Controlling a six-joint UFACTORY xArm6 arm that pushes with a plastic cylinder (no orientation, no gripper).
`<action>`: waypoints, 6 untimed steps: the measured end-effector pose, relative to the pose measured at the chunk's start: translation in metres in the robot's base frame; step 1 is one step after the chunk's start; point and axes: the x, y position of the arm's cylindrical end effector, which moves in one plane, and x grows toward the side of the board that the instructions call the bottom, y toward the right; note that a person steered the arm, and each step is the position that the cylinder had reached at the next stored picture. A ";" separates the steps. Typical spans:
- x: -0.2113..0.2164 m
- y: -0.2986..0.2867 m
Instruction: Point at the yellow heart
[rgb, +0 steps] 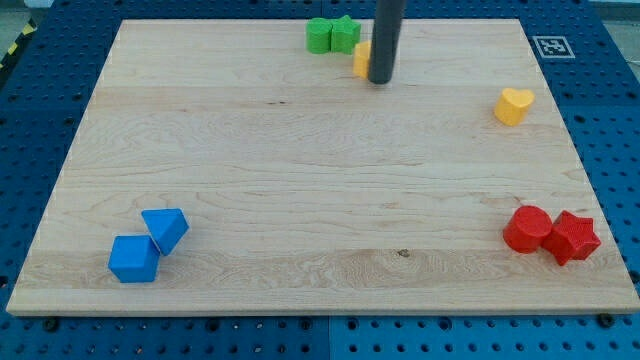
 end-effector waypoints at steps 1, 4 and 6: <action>-0.031 -0.023; 0.046 0.033; 0.122 0.223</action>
